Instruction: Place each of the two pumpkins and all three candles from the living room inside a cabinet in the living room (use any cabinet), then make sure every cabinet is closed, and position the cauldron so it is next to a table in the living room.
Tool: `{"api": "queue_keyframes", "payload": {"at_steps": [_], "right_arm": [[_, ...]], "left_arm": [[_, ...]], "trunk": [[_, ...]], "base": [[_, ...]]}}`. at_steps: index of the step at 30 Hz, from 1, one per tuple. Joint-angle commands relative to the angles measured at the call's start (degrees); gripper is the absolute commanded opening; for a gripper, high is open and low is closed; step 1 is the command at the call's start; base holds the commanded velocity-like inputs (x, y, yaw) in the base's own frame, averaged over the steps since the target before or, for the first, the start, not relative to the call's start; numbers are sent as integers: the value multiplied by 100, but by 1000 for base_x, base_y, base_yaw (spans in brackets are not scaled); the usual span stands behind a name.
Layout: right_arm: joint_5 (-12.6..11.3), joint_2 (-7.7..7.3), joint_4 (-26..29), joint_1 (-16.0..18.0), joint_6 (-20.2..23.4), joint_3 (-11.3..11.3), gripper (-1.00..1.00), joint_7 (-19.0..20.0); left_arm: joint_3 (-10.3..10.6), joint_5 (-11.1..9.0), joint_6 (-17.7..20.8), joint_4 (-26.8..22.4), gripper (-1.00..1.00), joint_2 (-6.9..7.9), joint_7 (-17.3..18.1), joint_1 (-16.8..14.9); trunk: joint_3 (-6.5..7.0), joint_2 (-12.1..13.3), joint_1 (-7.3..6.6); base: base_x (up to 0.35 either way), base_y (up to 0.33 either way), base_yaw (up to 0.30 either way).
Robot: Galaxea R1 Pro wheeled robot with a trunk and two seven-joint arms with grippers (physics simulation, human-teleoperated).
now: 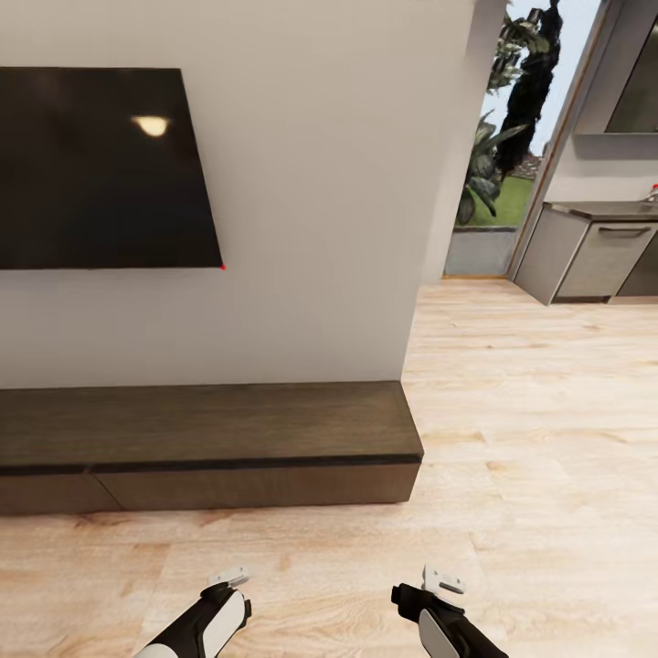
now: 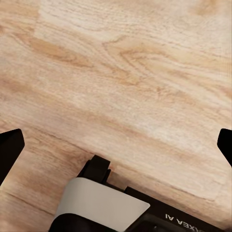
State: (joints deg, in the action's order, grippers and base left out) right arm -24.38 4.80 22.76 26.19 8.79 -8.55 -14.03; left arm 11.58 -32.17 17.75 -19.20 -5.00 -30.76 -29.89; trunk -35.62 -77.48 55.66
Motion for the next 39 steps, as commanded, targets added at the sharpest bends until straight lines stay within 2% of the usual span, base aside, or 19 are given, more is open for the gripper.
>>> {"api": "queue_keyframes", "payload": {"at_steps": [1,39], "right_arm": [[1,1,0,0,0,-2,100,-1],[3,-6,-3,0,-8,-7,100,-4]], "left_arm": [[1,0,0,1,100,0,0,0],[4,9,0,4,100,-19,-3,9]], "trunk": [[19,42,-23],[701,1566,-857]], "base": [[0,0,0],[0,0,0]]}}
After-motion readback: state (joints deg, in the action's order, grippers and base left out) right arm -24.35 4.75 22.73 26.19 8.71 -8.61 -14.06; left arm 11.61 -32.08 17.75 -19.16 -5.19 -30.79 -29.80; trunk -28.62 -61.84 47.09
